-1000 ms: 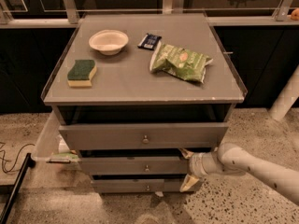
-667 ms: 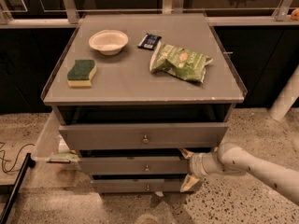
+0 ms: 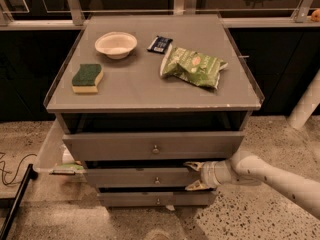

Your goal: Open middle drawer

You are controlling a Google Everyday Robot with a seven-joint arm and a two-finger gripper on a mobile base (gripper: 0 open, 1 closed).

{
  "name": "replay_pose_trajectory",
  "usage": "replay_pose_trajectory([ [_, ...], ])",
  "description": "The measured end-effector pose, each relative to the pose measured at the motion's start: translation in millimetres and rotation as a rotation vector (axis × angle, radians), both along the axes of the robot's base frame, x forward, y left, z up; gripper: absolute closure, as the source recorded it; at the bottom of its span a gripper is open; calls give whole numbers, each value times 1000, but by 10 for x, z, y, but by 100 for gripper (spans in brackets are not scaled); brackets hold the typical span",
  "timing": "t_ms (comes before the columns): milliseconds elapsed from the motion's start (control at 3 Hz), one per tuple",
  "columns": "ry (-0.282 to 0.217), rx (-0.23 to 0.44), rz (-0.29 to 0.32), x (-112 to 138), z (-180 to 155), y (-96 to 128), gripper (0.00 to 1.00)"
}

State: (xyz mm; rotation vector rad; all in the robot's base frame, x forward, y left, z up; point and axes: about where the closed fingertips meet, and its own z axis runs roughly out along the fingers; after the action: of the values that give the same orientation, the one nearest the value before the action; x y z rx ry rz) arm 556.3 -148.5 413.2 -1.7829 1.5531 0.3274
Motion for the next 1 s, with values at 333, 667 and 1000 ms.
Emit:
replay_pose_trajectory([
  [333, -36, 30, 82, -47, 250, 211, 66],
  [667, -60, 50, 111, -278, 400, 168, 89],
  [1000, -70, 47, 65, -592, 438, -62, 86],
])
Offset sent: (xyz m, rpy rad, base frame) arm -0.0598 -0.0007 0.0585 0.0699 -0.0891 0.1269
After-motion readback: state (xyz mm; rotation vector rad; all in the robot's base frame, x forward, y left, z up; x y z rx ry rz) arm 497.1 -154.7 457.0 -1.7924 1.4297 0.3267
